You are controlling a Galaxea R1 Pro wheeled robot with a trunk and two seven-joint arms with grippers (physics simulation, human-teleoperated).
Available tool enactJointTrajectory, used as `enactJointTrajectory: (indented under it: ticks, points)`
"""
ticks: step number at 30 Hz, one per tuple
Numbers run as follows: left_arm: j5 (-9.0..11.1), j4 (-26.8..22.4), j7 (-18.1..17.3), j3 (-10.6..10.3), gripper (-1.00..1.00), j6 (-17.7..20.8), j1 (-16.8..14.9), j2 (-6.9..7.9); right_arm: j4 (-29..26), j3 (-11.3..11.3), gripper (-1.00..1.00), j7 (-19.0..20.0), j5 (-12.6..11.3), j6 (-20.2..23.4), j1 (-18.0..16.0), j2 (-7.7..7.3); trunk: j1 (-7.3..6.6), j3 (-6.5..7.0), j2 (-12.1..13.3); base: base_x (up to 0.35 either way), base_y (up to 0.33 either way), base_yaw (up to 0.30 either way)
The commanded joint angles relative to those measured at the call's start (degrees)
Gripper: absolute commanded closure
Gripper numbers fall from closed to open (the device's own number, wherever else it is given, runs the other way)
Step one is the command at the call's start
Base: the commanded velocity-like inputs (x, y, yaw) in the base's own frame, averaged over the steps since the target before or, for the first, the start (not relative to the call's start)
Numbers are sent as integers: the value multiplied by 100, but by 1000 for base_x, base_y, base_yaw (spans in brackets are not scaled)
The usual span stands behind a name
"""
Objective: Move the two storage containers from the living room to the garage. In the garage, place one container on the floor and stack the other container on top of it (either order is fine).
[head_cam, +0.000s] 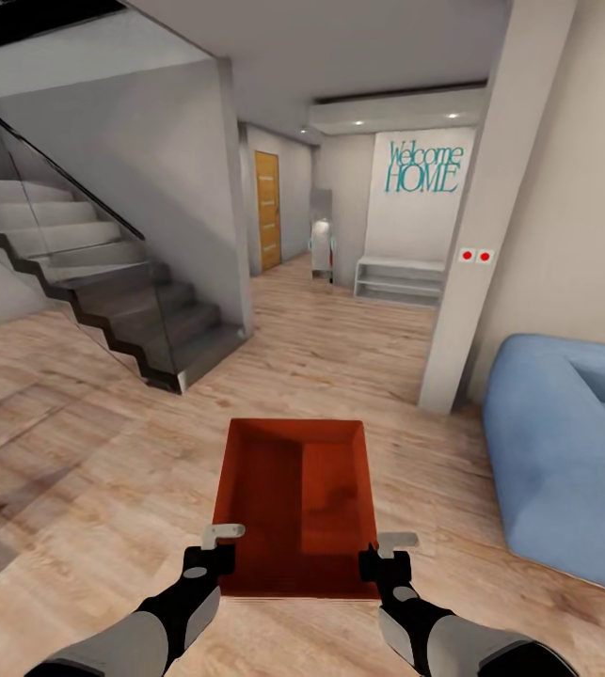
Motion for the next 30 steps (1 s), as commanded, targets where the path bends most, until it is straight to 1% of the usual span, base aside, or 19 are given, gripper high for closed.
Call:
enactJointTrajectory:
  ticks: [1,30]
  points:
    - [495,-14,46,227,100,1,-10,282,2,-247,100,24,146,10,-4,-92,4,-7,-5,323,0,0]
    - [494,8,42,227,100,-8,-8,286,2,-248,100,24,146,6,-4,-92,4,-7,-5,323,0,0]
